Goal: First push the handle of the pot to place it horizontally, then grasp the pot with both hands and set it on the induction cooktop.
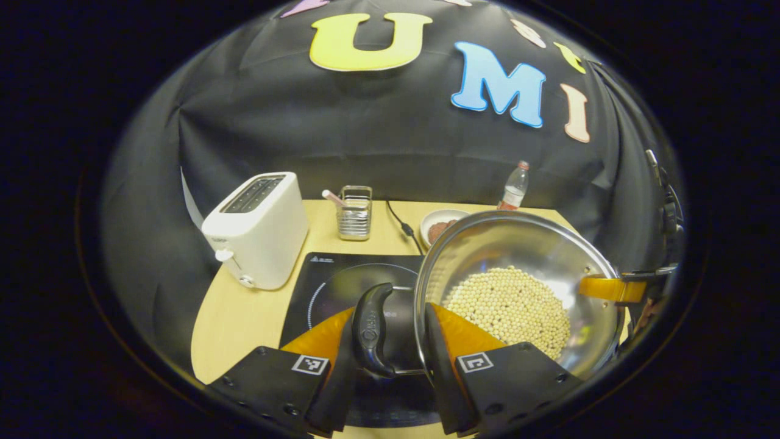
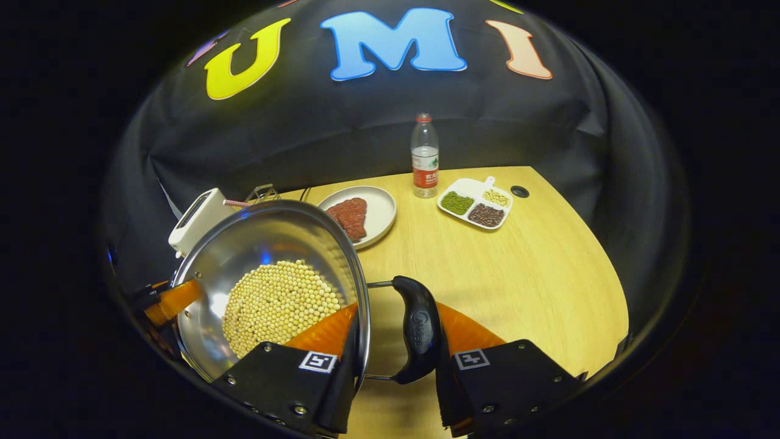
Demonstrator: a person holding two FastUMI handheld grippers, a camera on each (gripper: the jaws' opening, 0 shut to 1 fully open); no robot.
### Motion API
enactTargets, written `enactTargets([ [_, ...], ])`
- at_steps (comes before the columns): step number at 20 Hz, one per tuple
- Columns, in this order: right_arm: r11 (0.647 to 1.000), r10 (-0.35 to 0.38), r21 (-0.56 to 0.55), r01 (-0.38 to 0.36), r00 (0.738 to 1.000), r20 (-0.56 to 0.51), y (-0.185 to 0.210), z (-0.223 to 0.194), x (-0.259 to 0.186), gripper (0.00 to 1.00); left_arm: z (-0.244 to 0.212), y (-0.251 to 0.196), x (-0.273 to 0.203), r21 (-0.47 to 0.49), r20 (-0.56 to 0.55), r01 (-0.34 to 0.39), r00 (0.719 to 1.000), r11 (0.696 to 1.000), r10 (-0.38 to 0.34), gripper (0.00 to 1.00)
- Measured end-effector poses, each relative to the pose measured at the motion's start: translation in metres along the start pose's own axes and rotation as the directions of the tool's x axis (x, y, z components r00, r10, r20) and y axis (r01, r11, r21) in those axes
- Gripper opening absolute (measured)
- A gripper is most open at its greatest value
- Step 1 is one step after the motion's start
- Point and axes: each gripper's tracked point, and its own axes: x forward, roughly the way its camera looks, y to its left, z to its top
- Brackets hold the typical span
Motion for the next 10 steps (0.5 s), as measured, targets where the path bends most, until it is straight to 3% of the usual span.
enactTargets([
  [10, 1.0, 0.0, 0.012, 0.001, 1.0, -0.016, 0.07, -0.003, 0.034, 0.55, 0.003, 0.072, 0.034, -0.007, -0.026, -0.016, 1.0, 1.0, 0.016, 0.6],
])
